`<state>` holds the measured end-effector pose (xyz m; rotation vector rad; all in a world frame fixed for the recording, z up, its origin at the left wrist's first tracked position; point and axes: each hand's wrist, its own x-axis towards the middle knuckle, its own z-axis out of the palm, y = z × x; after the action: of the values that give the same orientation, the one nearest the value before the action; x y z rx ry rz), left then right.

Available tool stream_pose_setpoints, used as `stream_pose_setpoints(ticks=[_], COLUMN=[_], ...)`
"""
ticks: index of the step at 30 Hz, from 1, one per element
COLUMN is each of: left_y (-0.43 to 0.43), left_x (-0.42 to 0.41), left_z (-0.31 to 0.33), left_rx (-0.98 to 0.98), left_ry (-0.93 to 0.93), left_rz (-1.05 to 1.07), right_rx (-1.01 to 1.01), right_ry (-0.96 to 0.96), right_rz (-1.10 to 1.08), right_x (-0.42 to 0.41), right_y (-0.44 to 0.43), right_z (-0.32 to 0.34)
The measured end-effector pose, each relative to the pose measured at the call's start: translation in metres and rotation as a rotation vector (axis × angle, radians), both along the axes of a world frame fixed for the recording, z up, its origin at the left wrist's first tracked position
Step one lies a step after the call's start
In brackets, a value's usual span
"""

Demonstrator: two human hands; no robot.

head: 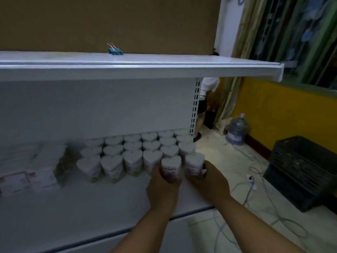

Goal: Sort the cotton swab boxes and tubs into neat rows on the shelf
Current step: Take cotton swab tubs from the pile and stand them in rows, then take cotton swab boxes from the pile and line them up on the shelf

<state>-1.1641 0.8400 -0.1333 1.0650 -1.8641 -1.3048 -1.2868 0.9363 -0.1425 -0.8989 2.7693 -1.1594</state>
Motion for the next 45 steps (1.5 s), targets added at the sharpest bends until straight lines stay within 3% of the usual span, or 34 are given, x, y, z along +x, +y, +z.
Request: stream_pose_setpoints(ticks=[4, 9, 19, 24, 28, 31, 35, 39, 41, 45], left_y=[-0.001, 0.004, 0.007, 0.0, -0.004, -0.025, -0.089, -0.165, -0.199, -0.244], left_x=[-0.006, -0.011, -0.012, 0.0, 0.029, 0.083, 0.194, 0.334, 0.407, 0.542], left_z=[-0.007, -0.007, -0.006, -0.01, -0.009, -0.003, 0.04, 0.093, 0.115, 0.139], left_rx=[0.014, -0.143, -0.073, -0.061, -0.046, -0.234, -0.525, -0.751, -0.846, -0.779], left_ry=[-0.031, -0.087, -0.004, 0.047, 0.018, -0.104, -0.388, -0.73, -0.87, -1.053], left_rz=[0.036, 0.084, 0.168, 0.066, -0.107, -0.187, -0.279, -0.144, 0.015, 0.182], right_rx=[0.007, 0.0, -0.011, 0.039, 0.06, 0.174, 0.279, 0.526, 0.537, 0.595], right_ry=[0.033, 0.11, 0.11, -0.046, 0.08, 0.488, 0.752, 0.72, 0.698, 0.7], right_rz=[0.102, 0.127, 0.146, 0.103, 0.002, 0.096, 0.391, 0.635, 0.726, 0.816], right_x=[-0.015, -0.017, -0.021, -0.019, 0.009, 0.05, 0.14, 0.235, 0.285, 0.382], right_y=[-0.006, -0.006, -0.005, 0.006, 0.032, 0.042, 0.006, -0.082, -0.129, -0.211], right_z=[-0.003, -0.011, -0.011, -0.01, -0.006, 0.003, 0.041, 0.085, 0.107, 0.136])
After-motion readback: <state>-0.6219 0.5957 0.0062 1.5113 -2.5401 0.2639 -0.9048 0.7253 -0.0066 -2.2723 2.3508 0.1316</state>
